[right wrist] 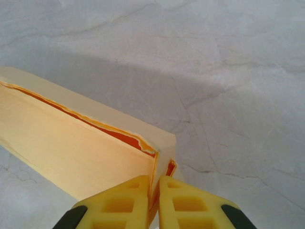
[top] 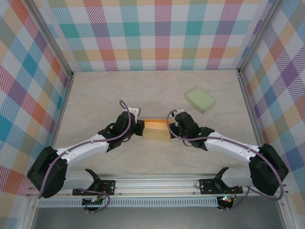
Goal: Fold the paper box
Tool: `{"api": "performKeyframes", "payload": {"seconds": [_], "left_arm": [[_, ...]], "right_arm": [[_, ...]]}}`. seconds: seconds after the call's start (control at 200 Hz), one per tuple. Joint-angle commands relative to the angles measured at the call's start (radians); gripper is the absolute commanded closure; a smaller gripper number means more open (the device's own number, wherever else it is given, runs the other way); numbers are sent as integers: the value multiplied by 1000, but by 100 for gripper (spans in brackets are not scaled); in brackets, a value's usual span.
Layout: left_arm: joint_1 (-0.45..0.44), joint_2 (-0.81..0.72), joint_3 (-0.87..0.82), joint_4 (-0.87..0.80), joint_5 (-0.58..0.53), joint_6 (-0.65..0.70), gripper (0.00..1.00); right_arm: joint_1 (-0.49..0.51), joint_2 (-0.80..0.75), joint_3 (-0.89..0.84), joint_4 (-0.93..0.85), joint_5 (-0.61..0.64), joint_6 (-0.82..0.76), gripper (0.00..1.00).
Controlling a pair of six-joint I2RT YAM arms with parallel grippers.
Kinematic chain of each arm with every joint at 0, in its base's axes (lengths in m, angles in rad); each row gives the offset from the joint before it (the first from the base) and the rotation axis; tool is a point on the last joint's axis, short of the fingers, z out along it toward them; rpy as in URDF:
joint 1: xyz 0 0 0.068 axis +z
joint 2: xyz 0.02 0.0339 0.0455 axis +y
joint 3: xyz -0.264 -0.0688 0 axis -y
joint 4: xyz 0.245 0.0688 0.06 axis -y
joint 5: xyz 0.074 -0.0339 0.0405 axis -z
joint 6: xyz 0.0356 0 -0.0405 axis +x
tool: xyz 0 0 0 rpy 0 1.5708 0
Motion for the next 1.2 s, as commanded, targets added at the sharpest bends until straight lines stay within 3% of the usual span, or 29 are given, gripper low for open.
{"api": "performKeyframes", "payload": {"seconds": [0.0, 0.115, 0.185, 0.505, 0.575, 0.645, 0.79, 0.91, 0.99, 1.09, 1.195], "left_arm": [[-19, 22, -34, -59, 27, -1, 91], [-18, -3, -23, -58, 22, 12, 86], [-19, -36, -7, -76, 2, 31, 78], [-10, -174, 90, -212, -186, 223, 50], [-4, -191, 92, -194, -126, 317, 47], [1, -201, 75, -151, -5, 506, 44], [8, -222, -27, -26, 270, 939, 24], [40, -208, -46, 8, 407, 1087, 18], [50, -174, -17, -42, 447, 1165, 0], [53, -111, 41, -127, 449, 1222, 0], [53, -53, 63, -110, 429, 1241, 0]], "right_arm": [[31, 31, -36, 41, 15, -57, 87], [39, 52, -35, 41, 33, -67, 87], [39, 62, -29, 37, 34, -70, 87], [41, 65, -12, 22, 35, -81, 87], [41, 70, -7, 16, 36, -82, 87], [40, 72, -4, 14, 33, -82, 87], [41, 74, 2, 11, 31, -83, 86], [41, 76, 8, 5, 30, -83, 86], [40, 74, 11, 3, 28, -83, 86], [41, 70, 11, 2, 26, -83, 86], [41, 64, 8, 4, 25, -83, 86]]}}
